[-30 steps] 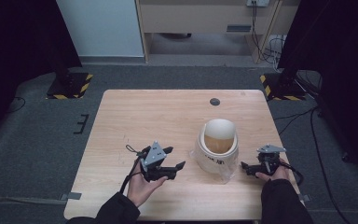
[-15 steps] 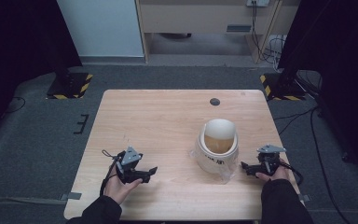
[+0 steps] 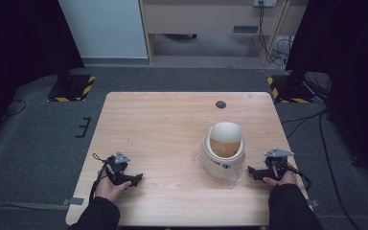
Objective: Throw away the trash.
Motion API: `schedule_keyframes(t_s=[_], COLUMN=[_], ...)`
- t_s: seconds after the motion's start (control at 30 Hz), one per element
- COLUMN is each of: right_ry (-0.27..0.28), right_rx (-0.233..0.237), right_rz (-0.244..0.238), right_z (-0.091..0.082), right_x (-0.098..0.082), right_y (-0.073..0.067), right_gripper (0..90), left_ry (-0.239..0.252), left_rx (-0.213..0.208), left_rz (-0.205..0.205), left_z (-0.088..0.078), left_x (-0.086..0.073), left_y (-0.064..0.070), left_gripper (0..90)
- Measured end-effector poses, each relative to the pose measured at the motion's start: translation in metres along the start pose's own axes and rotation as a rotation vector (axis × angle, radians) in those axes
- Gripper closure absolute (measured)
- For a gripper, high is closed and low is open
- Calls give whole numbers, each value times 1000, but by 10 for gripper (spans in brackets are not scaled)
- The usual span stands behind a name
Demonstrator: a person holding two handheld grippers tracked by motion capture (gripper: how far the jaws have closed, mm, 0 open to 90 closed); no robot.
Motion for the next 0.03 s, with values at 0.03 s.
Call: schedule_keyframes(t_s=[0.03], right_ry=[-1], right_rx=[0], right_rz=[-2], right_z=[0], right_x=[0], right_y=[0], right_gripper=[7], left_ry=[2], left_rx=[1], left_rz=[-1], left_z=[0], left_x=[0], left_y=[-1], left_gripper=[115])
Point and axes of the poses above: each handheld gripper's, and its own axes: z roughly forward along the jaws, x roughly out of its top, y roughly to its right, the point moved 10 cm from there along z, roughly forward along the jaws, and after that the axes turned 13 degrees about -y, right-handed, at the moved point
